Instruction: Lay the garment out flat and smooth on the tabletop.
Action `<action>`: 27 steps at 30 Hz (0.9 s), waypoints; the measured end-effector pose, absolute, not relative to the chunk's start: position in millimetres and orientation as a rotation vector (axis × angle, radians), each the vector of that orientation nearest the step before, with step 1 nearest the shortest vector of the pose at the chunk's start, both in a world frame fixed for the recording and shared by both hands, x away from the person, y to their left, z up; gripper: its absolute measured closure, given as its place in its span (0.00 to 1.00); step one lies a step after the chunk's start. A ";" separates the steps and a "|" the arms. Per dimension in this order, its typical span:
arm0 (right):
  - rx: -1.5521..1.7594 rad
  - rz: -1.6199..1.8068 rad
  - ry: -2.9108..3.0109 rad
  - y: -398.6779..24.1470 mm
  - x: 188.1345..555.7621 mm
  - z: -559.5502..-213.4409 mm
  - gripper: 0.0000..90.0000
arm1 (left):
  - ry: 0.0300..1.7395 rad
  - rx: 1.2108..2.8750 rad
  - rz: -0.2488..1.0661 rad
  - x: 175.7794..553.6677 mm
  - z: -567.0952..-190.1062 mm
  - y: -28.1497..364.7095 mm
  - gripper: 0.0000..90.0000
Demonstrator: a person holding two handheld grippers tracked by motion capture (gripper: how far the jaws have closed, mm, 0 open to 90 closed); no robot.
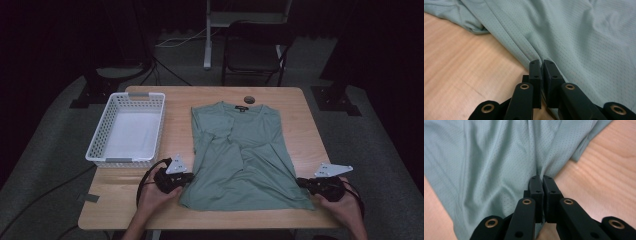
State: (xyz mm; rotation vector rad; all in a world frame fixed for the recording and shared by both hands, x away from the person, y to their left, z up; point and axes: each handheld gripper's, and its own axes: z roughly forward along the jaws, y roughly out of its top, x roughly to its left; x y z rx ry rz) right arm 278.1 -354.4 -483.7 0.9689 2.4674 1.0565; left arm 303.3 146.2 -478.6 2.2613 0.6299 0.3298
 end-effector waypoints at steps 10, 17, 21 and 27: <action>0.950 1.001 2.500 -365.3 241.8 -480.8 0.97 | 0.578 2.313 0.316 262.9 -475.6 159.2 0.96; 0.970 0.997 2.506 -372.4 217.4 -480.5 0.97 | 0.574 2.343 0.316 243.3 -473.4 166.2 0.96; 0.978 0.991 2.506 -377.3 207.8 -480.3 0.97 | 0.561 2.367 0.302 231.7 -471.8 169.3 0.96; 0.988 0.996 2.509 -385.2 198.4 -480.1 0.95 | 0.560 2.341 0.274 228.4 -466.7 174.3 0.87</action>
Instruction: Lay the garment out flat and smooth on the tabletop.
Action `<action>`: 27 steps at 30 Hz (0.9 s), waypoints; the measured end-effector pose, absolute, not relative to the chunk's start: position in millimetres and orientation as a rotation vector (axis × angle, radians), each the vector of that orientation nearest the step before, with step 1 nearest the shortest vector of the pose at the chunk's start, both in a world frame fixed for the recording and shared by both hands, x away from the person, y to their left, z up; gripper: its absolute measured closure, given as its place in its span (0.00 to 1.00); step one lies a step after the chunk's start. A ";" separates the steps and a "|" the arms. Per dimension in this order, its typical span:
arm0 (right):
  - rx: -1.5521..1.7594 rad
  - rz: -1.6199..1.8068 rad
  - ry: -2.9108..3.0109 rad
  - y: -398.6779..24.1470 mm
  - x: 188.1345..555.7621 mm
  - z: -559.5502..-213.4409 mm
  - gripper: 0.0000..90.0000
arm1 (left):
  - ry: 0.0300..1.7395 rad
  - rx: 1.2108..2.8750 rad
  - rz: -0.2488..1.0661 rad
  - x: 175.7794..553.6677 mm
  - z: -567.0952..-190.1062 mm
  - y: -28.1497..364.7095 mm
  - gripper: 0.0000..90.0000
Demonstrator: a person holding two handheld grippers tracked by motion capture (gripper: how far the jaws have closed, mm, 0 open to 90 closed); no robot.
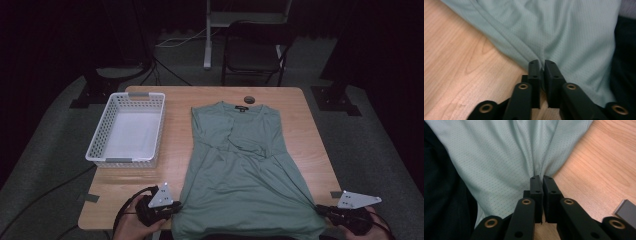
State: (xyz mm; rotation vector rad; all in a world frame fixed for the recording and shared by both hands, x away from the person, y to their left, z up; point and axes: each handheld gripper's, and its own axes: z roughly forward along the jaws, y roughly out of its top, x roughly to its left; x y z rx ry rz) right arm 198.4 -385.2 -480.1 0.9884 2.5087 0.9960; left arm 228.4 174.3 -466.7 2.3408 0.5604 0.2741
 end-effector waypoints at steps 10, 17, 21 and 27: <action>0.967 1.017 2.443 -366.2 236.5 -472.3 0.76 | 0.639 2.249 0.367 272.7 -465.2 161.2 0.76; 0.938 1.040 2.420 -336.3 290.2 -471.1 0.70 | 0.708 2.213 0.402 309.1 -468.8 145.2 0.69; 0.951 1.026 2.445 -328.3 307.1 -475.6 0.69 | 0.717 2.229 0.392 316.1 -472.9 139.7 0.68; 0.981 1.028 2.476 -333.9 317.4 -479.7 0.88 | 0.746 2.220 0.335 319.3 -478.4 140.6 0.84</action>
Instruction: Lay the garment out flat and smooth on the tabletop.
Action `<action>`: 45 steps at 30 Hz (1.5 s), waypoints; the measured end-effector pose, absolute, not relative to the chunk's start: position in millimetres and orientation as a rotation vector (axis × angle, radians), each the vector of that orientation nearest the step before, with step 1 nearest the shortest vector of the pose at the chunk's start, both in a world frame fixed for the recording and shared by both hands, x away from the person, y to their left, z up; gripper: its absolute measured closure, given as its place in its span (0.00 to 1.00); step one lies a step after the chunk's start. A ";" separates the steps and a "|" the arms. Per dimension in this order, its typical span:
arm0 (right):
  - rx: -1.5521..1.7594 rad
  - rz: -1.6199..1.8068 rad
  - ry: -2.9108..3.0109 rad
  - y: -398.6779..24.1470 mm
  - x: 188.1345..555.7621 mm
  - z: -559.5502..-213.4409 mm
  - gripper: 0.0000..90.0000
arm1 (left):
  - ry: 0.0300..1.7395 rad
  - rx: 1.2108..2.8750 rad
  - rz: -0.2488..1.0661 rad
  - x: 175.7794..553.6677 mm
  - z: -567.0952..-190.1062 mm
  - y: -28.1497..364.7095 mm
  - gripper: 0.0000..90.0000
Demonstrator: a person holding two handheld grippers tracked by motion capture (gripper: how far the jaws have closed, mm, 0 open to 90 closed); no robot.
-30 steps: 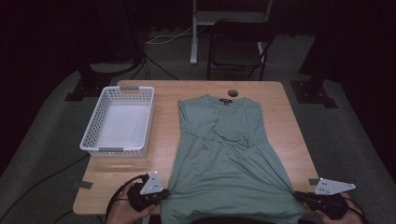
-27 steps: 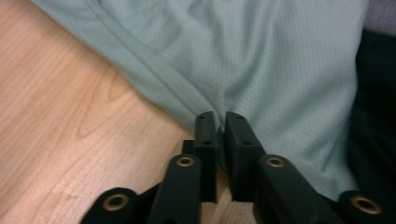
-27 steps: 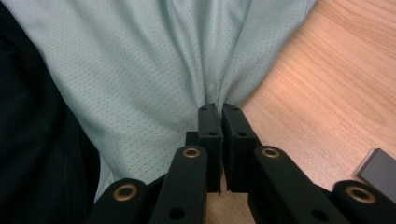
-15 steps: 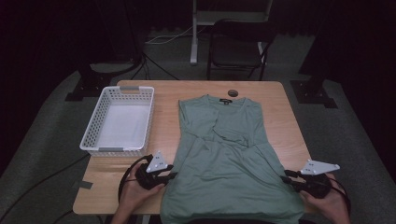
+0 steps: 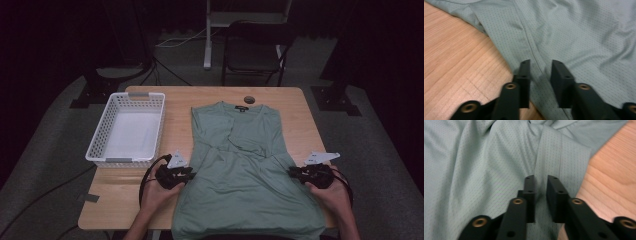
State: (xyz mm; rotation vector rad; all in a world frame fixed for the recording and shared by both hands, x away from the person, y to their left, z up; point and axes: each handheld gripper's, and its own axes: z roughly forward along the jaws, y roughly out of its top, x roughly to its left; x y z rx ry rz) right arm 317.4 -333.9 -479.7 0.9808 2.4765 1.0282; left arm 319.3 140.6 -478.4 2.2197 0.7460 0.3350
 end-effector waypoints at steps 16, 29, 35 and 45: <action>1.137 1.022 2.348 -393.1 276.9 -475.0 0.99 | 0.702 2.259 0.257 273.9 -475.1 165.0 0.97; 1.181 1.026 2.308 -408.6 257.3 -472.2 0.88 | 0.718 2.250 0.311 256.5 -466.0 171.3 0.86; 1.096 1.090 2.310 -380.0 280.5 -463.6 0.76 | 0.683 2.259 0.406 279.2 -458.2 147.3 0.78; 1.003 1.104 2.399 -325.4 322.1 -465.5 0.71 | 0.664 2.230 0.452 329.0 -459.5 104.3 0.71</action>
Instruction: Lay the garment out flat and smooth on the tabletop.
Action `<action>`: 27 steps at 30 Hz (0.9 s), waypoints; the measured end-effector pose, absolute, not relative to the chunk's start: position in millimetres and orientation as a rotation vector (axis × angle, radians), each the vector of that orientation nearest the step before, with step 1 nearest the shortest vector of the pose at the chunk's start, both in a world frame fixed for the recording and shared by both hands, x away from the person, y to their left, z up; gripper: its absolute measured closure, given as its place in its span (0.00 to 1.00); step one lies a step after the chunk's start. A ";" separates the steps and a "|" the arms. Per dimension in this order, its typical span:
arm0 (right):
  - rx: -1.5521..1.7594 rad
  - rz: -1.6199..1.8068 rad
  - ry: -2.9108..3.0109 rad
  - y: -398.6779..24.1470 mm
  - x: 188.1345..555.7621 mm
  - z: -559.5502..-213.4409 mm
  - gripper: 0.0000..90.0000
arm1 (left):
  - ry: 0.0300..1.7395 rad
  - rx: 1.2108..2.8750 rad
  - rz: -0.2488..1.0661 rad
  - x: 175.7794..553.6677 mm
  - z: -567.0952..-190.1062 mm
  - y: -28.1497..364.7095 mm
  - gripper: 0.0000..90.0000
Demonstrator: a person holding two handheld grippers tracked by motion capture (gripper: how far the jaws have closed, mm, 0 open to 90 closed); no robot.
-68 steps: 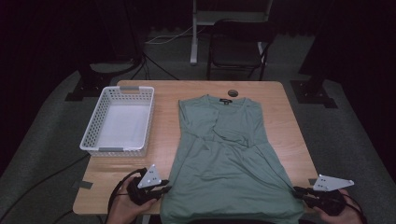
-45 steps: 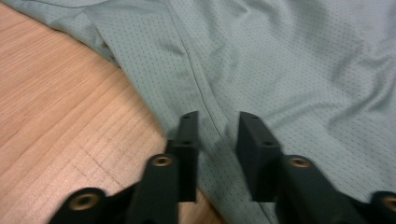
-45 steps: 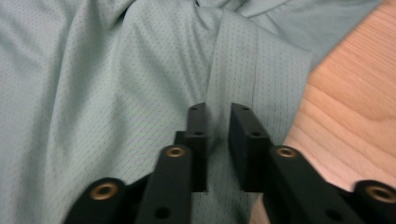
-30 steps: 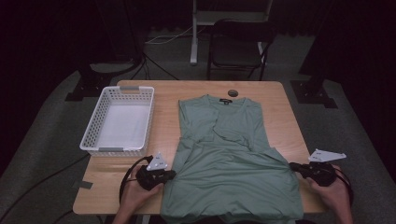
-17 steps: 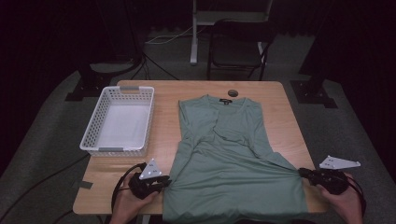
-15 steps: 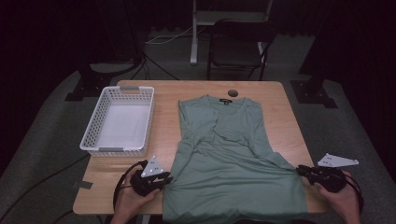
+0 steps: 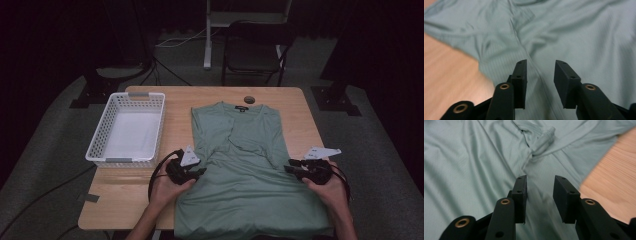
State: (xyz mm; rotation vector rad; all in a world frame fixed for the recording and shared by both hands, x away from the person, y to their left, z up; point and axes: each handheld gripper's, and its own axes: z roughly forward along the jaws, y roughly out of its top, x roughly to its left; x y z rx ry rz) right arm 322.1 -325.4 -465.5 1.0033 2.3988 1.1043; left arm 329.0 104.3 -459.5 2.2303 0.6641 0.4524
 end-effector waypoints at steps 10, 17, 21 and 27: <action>1.046 1.084 2.422 -321.6 333.3 -478.3 0.84 | 0.697 2.256 0.497 364.1 -466.2 74.7 0.68; 1.077 1.096 2.406 -330.8 331.8 -480.0 0.89 | 0.741 2.270 0.487 385.8 -473.1 67.3 0.68; 1.098 1.090 2.390 -335.2 330.6 -480.7 0.89 | 0.732 2.281 0.482 387.4 -472.7 65.6 0.75; 1.112 1.067 2.370 -342.1 329.2 -480.8 0.89 | 0.696 2.303 0.465 382.9 -470.4 67.9 0.92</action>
